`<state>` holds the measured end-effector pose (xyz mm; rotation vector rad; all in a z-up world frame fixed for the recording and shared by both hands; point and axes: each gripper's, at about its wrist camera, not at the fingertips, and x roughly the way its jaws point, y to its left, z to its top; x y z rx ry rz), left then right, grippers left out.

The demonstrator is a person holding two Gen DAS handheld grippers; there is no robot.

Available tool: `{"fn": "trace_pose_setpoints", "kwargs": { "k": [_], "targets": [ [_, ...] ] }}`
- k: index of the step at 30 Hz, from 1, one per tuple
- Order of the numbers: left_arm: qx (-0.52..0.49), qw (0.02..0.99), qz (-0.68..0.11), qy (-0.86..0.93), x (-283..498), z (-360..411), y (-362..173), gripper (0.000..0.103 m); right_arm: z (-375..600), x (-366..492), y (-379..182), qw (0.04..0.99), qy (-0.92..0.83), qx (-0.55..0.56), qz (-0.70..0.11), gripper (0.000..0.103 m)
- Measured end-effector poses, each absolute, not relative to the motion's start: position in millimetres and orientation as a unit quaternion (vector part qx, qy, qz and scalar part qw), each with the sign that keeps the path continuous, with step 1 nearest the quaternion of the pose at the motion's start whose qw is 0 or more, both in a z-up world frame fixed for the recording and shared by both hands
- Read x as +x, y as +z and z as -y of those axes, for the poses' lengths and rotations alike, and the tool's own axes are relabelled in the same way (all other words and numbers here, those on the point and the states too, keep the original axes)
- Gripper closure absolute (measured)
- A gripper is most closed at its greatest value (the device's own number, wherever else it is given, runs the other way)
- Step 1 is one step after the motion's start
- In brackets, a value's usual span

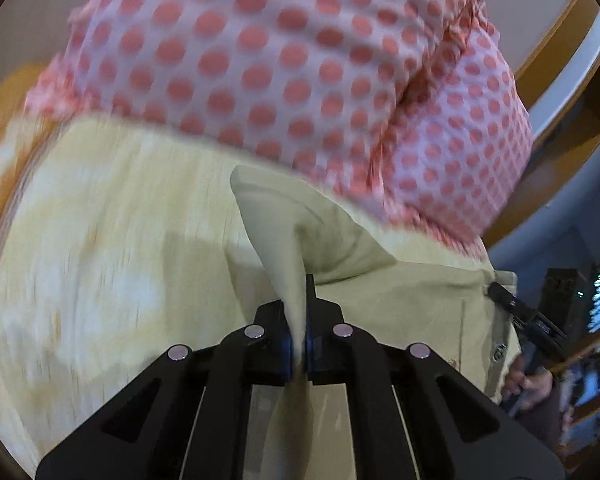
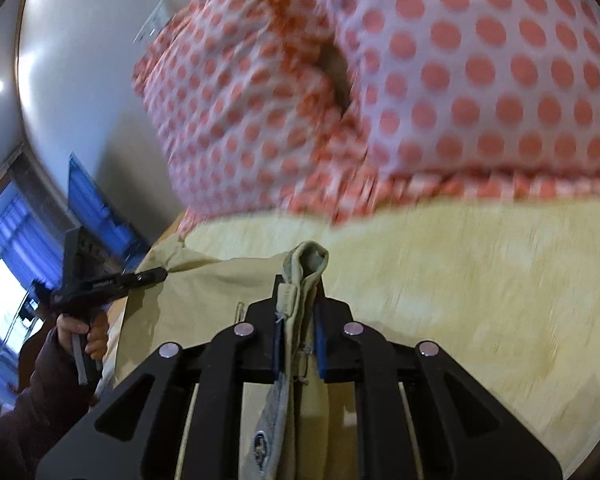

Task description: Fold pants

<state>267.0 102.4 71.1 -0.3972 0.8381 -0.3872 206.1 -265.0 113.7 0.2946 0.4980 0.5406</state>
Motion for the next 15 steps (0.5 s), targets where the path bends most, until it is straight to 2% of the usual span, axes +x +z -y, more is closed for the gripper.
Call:
{"fn": "trace_pose_setpoints", "kwargs": {
  "k": [3, 5, 7, 9, 13, 15],
  "targets": [
    [-0.172, 0.885, -0.402, -0.162, 298, -87, 70, 0.099, 269, 238, 116, 0.933, 0.231, 0.139, -0.238, 0.091],
    [-0.152, 0.876, -0.437, -0.134, 318, -74, 50, 0.099, 268, 262, 100, 0.93, 0.197, 0.133, -0.28, 0.09],
    [-0.133, 0.873, -0.457, -0.107, 324, -65, 29, 0.091, 264, 276, 78, 0.926, 0.164, 0.125, -0.318, 0.086],
    [-0.133, 0.881, -0.444, -0.101, 320, -65, 28, 0.088, 266, 275, 74, 0.927, 0.147, 0.129, -0.319, 0.069],
    [-0.108, 0.895, -0.426, -0.074, 291, -77, 52, 0.087, 280, 242, 91, 0.939, 0.12, 0.128, -0.295, 0.047],
    [-0.085, 0.906, -0.405, -0.088, 261, -78, 68, 0.084, 285, 209, 98, 0.938, 0.162, 0.147, -0.269, 0.028]
  ]
}}
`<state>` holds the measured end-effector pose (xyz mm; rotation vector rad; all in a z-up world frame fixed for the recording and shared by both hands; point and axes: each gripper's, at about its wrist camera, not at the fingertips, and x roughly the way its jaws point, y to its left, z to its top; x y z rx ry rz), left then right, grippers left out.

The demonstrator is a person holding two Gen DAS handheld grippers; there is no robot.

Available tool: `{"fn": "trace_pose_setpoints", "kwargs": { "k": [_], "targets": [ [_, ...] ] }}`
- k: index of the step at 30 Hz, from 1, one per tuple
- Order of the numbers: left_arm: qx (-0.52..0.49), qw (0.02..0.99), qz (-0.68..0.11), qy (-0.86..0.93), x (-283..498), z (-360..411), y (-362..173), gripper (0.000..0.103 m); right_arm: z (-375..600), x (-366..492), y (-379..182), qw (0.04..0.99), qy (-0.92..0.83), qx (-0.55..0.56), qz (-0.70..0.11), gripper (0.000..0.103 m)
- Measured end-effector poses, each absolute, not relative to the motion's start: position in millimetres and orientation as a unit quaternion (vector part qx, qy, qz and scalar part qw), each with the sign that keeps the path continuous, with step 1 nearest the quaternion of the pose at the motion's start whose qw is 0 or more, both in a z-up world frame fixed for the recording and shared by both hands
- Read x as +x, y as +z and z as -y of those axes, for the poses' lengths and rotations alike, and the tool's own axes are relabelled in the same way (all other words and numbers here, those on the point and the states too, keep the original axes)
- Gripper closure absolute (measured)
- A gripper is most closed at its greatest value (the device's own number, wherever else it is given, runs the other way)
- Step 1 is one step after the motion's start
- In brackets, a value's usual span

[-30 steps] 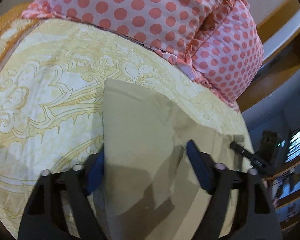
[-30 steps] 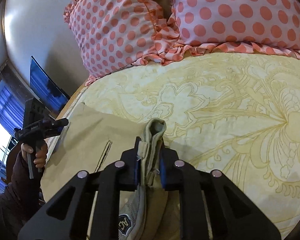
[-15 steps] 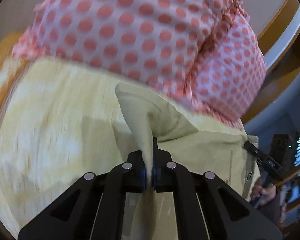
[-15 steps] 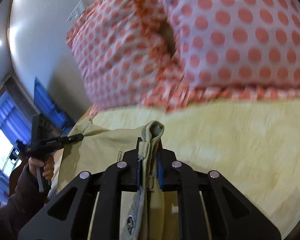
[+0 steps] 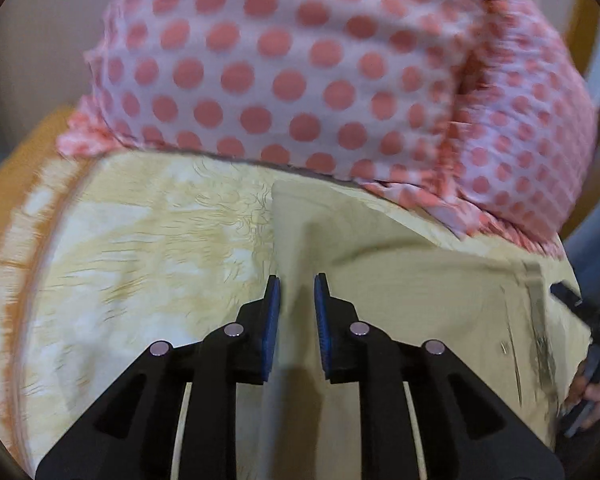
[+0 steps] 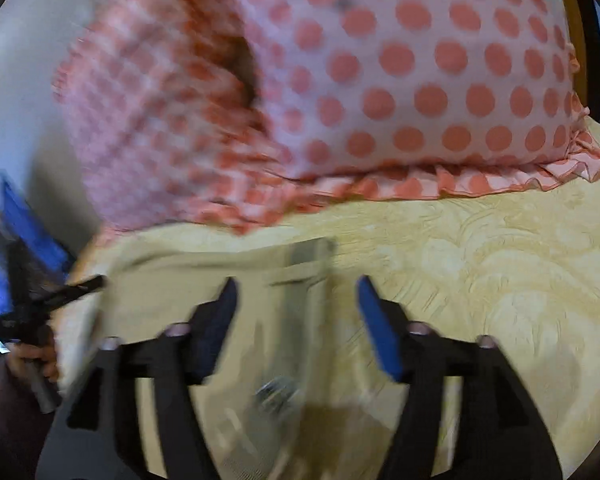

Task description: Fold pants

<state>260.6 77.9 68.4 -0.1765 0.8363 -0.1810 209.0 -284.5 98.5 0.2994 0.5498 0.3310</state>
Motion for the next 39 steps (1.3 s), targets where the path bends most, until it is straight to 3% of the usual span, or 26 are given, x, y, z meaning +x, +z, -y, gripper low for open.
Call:
{"fn": "trace_pose_setpoints", "kwargs": {
  "k": [2, 3, 4, 8, 12, 13, 14, 15, 16, 18, 21, 28, 39],
  "targets": [
    [-0.081, 0.909, -0.392, -0.116, 230, -72, 78, 0.066, 281, 181, 96, 0.918, 0.233, 0.179, -0.265, 0.023],
    [-0.083, 0.908, -0.387, -0.136, 215, -68, 79, 0.047, 277, 174, 93, 0.908, 0.256, 0.192, -0.272, 0.022],
    [-0.087, 0.903, -0.387, -0.166, 194, -62, 78, 0.039, 273, 168, 88, 0.896, 0.278, 0.203, -0.281, 0.022],
    [-0.094, 0.868, -0.439, -0.214, 176, -38, 52, 0.039, 272, 172, 47, 0.853, 0.271, 0.273, -0.352, 0.02],
    [-0.088, 0.873, -0.438, -0.197, 181, -32, 37, 0.039, 283, 173, 35, 0.848, 0.238, 0.328, -0.343, 0.03],
    [-0.081, 0.878, -0.434, -0.185, 175, -31, 40, 0.039, 280, 167, 38, 0.858, 0.224, 0.318, -0.337, 0.027],
    [-0.071, 0.886, -0.426, -0.171, 168, -30, 44, 0.038, 275, 158, 43, 0.873, 0.206, 0.296, -0.328, 0.011],
    [-0.06, 0.893, -0.414, -0.163, 159, -29, 49, 0.033, 264, 141, 49, 0.898, 0.179, 0.253, -0.314, 0.004],
    [-0.044, 0.904, -0.396, -0.154, 143, -30, 54, 0.021, 256, 127, 52, 0.911, 0.168, 0.227, -0.301, 0.004],
    [-0.015, 0.923, -0.363, -0.124, 112, -31, 62, 0.01, 243, 94, 53, 0.932, 0.161, 0.175, -0.273, 0.002],
    [0.015, 0.939, -0.332, -0.084, 60, -34, 54, 0.001, 211, 53, 39, 0.96, 0.122, 0.088, -0.238, 0.002],
    [0.024, 0.943, -0.33, -0.045, 15, -37, 26, 0.001, 171, 19, 2, 0.974, 0.066, 0.009, -0.215, 0.002],
    [0.019, 0.948, -0.316, -0.025, 7, -42, 8, 0.001, 161, 6, -18, 0.98, 0.021, -0.011, -0.196, 0.002]
  ]
}}
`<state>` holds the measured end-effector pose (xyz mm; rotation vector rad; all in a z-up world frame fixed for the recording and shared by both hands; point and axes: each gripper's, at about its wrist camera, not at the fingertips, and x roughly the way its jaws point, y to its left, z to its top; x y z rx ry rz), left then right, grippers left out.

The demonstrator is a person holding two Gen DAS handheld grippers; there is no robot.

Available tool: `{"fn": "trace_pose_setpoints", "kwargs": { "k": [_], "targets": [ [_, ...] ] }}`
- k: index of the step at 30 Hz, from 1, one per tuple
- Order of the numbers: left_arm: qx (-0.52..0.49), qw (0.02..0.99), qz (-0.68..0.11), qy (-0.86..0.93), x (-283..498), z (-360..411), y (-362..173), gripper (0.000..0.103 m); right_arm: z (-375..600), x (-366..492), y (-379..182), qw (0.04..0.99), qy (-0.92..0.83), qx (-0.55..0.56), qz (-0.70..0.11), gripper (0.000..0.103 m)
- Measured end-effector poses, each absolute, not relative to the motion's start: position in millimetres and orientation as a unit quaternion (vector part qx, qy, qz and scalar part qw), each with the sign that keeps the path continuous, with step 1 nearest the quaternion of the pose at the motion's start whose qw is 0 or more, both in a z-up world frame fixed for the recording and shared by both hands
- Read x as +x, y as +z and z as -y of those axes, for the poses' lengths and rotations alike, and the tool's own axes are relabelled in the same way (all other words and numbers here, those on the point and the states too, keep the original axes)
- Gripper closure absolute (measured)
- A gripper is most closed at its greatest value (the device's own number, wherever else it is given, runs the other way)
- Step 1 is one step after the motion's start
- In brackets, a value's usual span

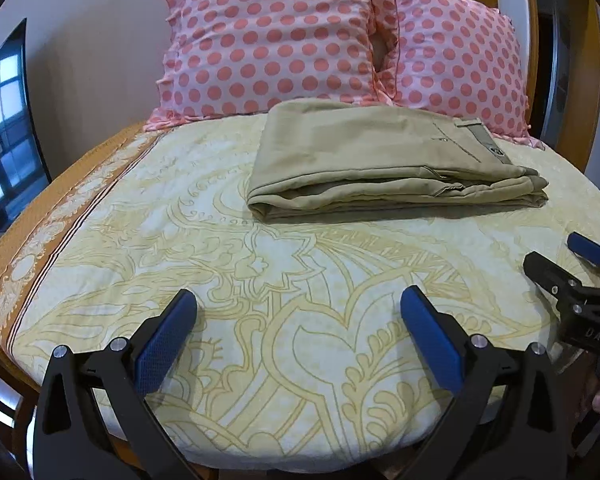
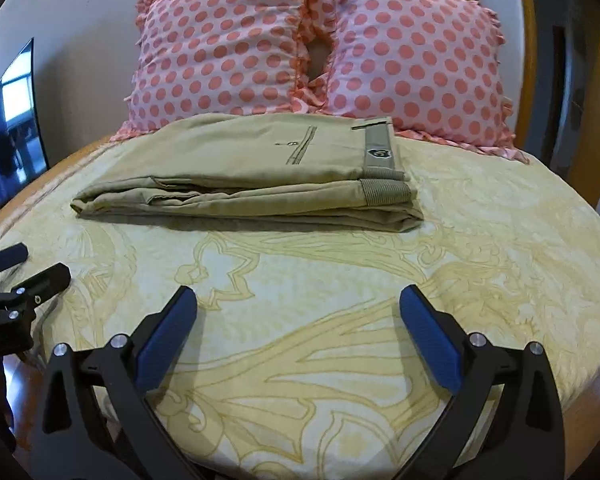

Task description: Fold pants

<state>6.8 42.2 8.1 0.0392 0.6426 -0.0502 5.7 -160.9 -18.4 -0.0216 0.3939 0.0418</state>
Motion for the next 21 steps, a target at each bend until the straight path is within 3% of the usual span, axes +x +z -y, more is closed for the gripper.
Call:
{"fn": "trace_pose_setpoints", "kwargs": {
  "k": [21],
  "targets": [
    [0.019, 0.952, -0.305, -0.021, 3.4, -41.2, 6.1, 0.001, 159.0, 0.5, -23.7, 0.984, 0.006, -0.008, -0.176, 0.002]
  ]
}}
